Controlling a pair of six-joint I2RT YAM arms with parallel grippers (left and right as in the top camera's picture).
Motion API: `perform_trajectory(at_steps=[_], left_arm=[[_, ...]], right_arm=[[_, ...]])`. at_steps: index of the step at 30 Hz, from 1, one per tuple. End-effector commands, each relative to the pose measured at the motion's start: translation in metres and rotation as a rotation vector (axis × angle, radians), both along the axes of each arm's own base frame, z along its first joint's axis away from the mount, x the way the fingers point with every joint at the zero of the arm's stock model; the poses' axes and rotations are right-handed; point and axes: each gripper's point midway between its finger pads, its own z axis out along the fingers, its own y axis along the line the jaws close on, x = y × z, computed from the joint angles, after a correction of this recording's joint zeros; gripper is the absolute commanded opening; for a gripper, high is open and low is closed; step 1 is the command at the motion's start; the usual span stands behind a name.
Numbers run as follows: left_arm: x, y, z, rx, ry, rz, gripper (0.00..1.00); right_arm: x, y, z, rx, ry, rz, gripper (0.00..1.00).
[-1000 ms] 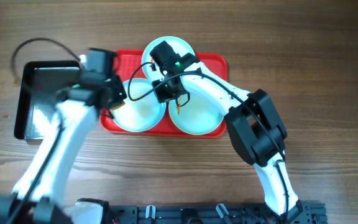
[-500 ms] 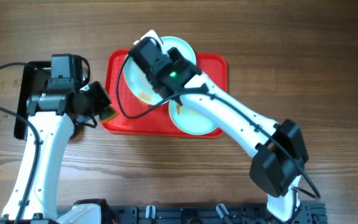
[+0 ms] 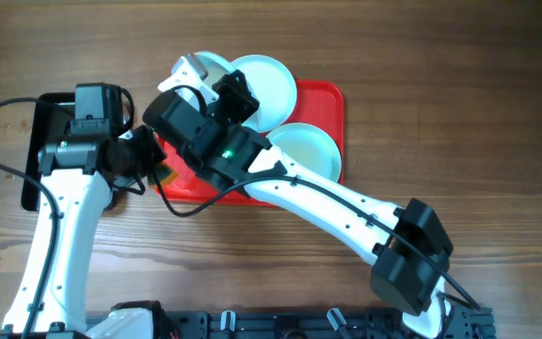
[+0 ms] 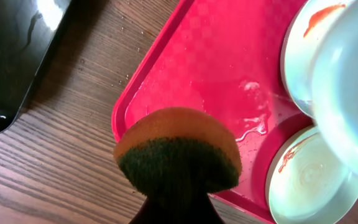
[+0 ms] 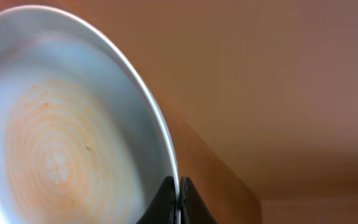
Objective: Clean dirty plates on tray and stack at the side
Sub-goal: 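Lift the cleaned plate with the right gripper and place it right of the tray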
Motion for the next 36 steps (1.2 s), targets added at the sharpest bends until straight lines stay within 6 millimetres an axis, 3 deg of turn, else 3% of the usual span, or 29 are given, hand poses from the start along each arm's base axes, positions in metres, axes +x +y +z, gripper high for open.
perform_trajectory(at_steps=[1,3,5,8,11,13,16,18,22,23,26,31,33,34,35,36], left_arm=[[0.001,0.006,0.0,0.007,0.003,0.026,0.04],[0.001,0.007,0.0,0.007,0.004,0.03,0.04],[0.001,0.007,0.0,0.006,0.004,0.029,0.04],[0.001,0.007,0.0,0.006,0.003,0.029,0.04],[0.001,0.007,0.0,0.007,0.004,0.029,0.04],[0.001,0.008,-0.001,0.012,0.004,0.028,0.04],[0.0,0.008,-0.001,0.012,0.006,0.028,0.04],[0.0,0.008,-0.001,0.011,0.006,0.028,0.04],[0.0,0.008,-0.001,0.011,0.007,0.028,0.04],[0.0,0.008,-0.001,0.011,0.006,0.028,0.04],[0.0,0.008,-0.001,0.011,0.006,0.028,0.04],[0.001,0.008,0.0,0.011,0.003,0.028,0.04],[0.001,0.008,0.0,0.011,0.003,0.028,0.04],[0.001,0.008,0.0,0.012,0.002,0.028,0.04],[0.002,0.008,0.0,0.012,-0.001,0.028,0.04],[0.002,0.008,0.0,0.011,-0.001,0.028,0.04]], right_arm=[[-0.002,-0.009,0.029,0.011,-0.07,-0.046,0.05],[-0.002,-0.007,0.028,0.033,-0.068,-0.043,0.04],[-0.005,0.002,0.013,0.092,-0.005,0.001,0.04],[-0.012,0.01,-0.027,0.305,0.193,0.026,0.04],[-0.008,-0.004,-0.069,0.588,0.462,-0.056,0.04],[0.017,-0.04,-0.084,0.766,0.595,-0.158,0.04],[0.036,-0.08,-0.089,1.053,0.854,-0.152,0.04],[0.05,-0.126,-0.089,1.194,0.911,-0.212,0.04],[0.067,-0.255,-0.12,1.291,0.827,-0.509,0.04],[0.066,-0.29,-0.131,1.298,0.792,-0.596,0.04],[0.05,-0.367,-0.161,1.258,0.685,-0.862,0.04],[0.037,-0.415,-0.189,1.236,0.583,-1.026,0.04],[0.034,-0.415,-0.192,1.224,0.593,-1.026,0.07],[0.036,-0.405,-0.191,1.229,0.63,-0.97,0.29],[0.038,-0.393,-0.19,1.246,0.68,-0.896,0.4],[0.037,-0.38,-0.188,1.276,0.726,-0.848,0.44]])
